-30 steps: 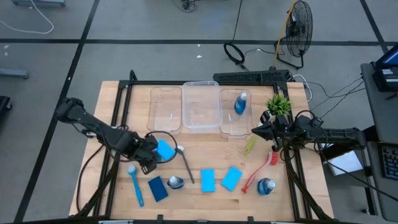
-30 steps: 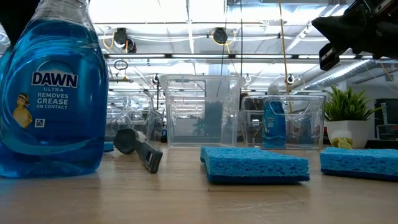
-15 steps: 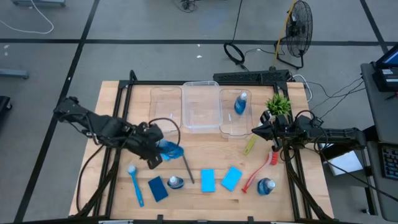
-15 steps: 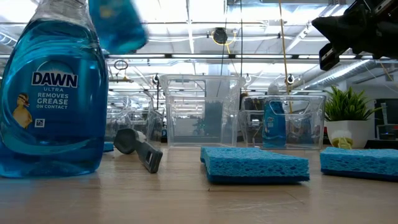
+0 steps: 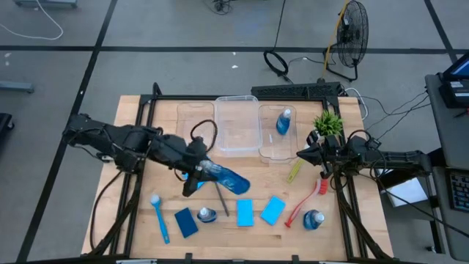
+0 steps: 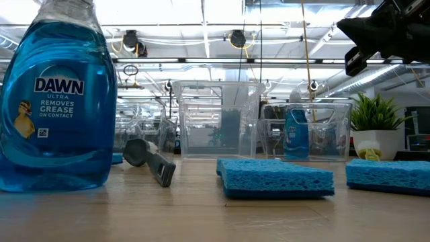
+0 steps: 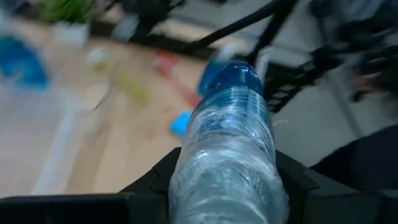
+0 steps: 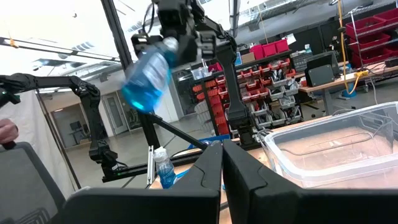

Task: Pick & Place Kitchen Sink Supplies
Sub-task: Put the blue dishwashing liquid bottle into the right transparent bin

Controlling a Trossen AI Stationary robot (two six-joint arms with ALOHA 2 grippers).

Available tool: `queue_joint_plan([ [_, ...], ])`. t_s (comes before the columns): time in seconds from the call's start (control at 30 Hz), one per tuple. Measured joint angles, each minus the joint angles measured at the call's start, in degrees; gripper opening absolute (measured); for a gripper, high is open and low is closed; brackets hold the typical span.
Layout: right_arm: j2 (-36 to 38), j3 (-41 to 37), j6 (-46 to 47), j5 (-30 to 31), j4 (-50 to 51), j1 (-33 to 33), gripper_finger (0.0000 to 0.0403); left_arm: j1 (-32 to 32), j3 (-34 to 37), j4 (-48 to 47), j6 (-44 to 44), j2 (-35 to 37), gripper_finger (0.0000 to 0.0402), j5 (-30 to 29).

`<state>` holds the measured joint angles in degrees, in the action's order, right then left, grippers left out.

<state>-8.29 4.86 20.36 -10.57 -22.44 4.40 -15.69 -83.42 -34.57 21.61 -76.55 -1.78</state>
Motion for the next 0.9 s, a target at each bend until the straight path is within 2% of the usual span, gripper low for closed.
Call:
queue_joint_plan([
  [0.17,0.01,0.0,0.0,0.0,0.0,-0.02,0.0,1.71,0.0,10.28,-5.25,-0.02,0.0157,6.94],
  [0.3,0.0,0.0,0.0,0.0,0.0,-0.02,0.0,2.27,0.0,14.9,-6.94,-0.02,0.0157,10.64],
  [0.63,0.01,0.0,-0.02,0.0,0.0,-0.02,0.0,2.22,0.0,19.96,-9.14,-0.02,0.0155,12.48],
  [0.77,0.0,0.0,-0.02,0.0,0.0,0.0,0.0,2.2,0.0,19.71,-6.92,-0.02,0.0154,9.65],
  [0.9,0.0,0.0,-0.02,0.0,0.0,-0.02,0.0,2.33,0.0,16.51,2.4,-0.02,0.0154,-2.17],
])
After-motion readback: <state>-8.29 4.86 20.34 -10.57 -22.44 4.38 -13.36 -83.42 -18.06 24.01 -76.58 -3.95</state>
